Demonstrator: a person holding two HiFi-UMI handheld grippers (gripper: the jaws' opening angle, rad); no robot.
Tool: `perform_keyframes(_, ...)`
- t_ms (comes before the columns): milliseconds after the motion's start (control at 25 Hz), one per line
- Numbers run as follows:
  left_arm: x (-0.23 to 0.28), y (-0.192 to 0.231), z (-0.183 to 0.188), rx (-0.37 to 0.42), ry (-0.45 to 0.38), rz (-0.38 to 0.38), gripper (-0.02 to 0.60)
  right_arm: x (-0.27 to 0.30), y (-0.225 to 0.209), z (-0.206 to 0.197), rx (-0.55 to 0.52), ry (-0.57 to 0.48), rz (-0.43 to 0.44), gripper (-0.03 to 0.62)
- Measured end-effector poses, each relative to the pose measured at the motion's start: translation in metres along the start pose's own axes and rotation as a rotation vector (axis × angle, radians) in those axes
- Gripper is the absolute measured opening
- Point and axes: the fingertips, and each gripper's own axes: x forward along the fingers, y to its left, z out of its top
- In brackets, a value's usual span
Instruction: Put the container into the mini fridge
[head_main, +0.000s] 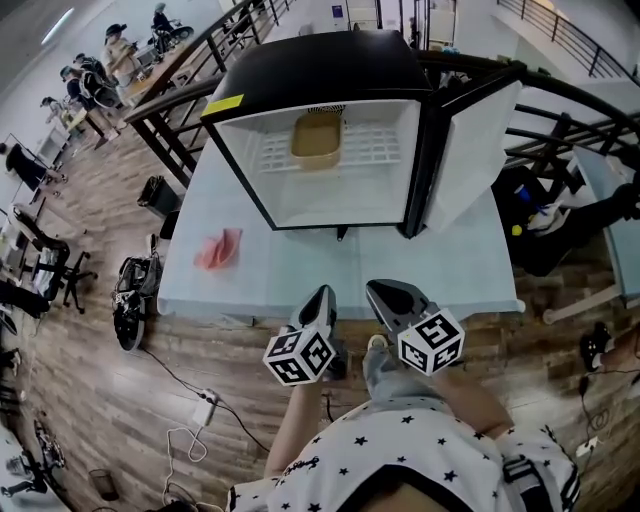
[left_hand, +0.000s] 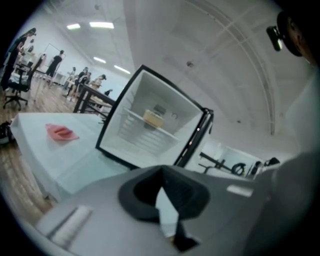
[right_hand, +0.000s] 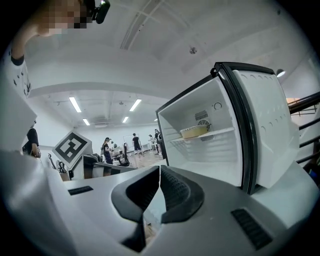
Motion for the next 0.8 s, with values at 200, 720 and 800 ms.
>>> perform_keyframes(200,-0.032,-0.011,-0.023,0.047,0.008,-0.003,0.005,-0.023,0.021,-0.014,-0.006,-0.004,0.000,0.021)
perform_keyframes(720,-0.101,-0.027,-0.068,0.029,0.010,0.004,0.005,-0.076,0.072,-0.034,-0.024,-0.001,0.030,0.021)
perform_keyframes(800,-0.107,-0.026,-0.073,0.025,0.014,0.006,0.005,-0.079,0.077,-0.037,-0.024,-0.001,0.034,0.021)
